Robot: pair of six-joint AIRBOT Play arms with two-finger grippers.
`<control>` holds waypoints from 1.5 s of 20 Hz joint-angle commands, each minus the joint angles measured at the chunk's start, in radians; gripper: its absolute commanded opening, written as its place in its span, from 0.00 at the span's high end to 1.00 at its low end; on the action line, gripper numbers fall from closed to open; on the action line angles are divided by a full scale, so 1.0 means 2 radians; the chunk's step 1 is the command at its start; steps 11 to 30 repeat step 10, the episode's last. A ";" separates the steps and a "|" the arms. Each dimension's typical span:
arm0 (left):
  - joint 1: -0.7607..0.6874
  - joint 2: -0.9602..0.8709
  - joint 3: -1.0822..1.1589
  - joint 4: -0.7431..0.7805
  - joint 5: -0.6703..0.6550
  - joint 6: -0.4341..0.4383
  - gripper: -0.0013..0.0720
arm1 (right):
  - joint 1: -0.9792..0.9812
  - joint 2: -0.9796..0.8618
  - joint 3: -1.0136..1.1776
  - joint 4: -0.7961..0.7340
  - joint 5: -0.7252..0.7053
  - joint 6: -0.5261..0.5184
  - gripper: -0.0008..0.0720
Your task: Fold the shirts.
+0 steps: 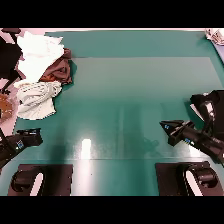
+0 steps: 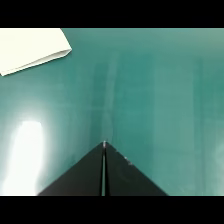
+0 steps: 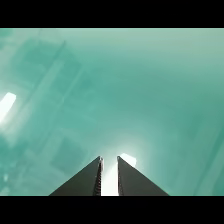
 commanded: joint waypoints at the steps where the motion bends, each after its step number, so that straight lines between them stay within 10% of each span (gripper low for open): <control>1: 0.000 0.003 -0.004 0.002 -0.003 -0.002 0.95 | -0.013 0.075 -0.029 0.000 -0.001 -0.001 0.83; 30: 0.000 0.003 -0.004 0.002 -0.002 -0.002 0.95 | -0.076 0.094 -0.055 0.038 0.055 0.027 0.82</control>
